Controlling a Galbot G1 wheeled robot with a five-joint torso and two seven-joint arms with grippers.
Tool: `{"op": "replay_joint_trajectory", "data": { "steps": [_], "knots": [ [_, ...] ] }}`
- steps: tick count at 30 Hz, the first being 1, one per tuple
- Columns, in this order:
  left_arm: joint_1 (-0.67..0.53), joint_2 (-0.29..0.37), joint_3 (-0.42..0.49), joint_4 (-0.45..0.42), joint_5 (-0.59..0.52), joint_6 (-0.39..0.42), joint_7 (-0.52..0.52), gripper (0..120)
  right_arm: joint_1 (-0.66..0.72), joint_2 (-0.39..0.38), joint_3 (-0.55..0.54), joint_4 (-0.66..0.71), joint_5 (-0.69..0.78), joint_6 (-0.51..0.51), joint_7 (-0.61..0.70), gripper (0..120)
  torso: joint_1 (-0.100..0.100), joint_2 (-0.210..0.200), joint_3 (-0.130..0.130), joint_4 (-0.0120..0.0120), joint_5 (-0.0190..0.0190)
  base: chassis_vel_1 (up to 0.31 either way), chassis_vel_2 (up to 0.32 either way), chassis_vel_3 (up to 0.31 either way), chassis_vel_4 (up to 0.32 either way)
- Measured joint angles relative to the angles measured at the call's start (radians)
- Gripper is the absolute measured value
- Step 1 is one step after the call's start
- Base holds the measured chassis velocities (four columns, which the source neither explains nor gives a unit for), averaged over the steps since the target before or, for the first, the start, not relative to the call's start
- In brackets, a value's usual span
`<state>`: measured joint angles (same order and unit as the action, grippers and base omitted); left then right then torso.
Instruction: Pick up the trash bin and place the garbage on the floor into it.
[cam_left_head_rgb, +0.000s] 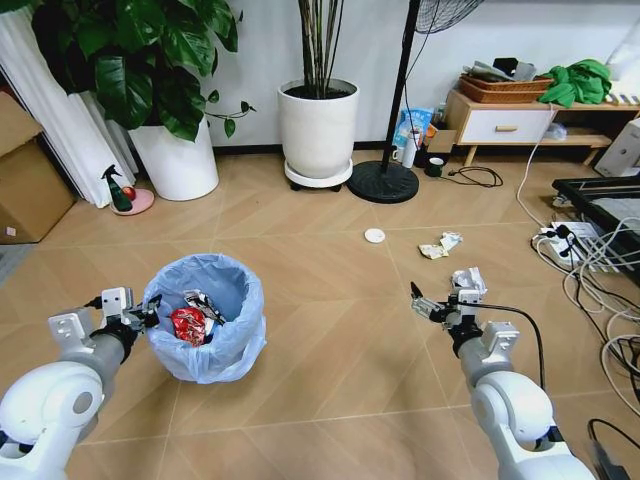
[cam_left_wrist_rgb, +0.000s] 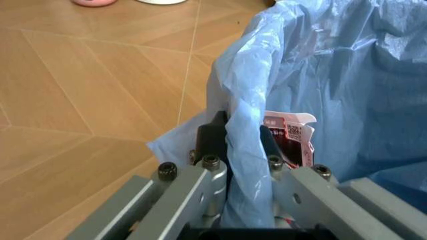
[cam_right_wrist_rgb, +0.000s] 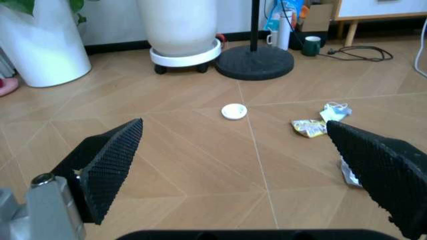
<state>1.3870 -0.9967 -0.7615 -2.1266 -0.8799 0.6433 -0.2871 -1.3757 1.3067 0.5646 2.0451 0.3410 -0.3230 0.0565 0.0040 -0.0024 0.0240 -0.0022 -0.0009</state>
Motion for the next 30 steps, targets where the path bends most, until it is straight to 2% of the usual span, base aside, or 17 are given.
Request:
{"op": "replay_joint_trajectory", "data": {
  "steps": [21, 30],
  "knots": [
    [0.005, -0.006, -0.002, -0.011, -0.001, -0.001, 0.000, 0, -0.003, 0.001, -0.010, -0.005, -0.001, -0.002, 0.001, 100, 0.000, 0.000, 0.000, -0.0001, 0.0000, -0.087, 0.084, 0.086, -0.078],
    [0.017, -0.007, -0.003, -0.026, -0.001, -0.002, -0.006, 0, -0.006, 0.004, -0.011, -0.007, -0.001, -0.007, 0.001, 100, 0.000, 0.000, 0.000, 0.0001, 0.0000, 0.002, -0.033, -0.005, 0.034]
  ]
}}
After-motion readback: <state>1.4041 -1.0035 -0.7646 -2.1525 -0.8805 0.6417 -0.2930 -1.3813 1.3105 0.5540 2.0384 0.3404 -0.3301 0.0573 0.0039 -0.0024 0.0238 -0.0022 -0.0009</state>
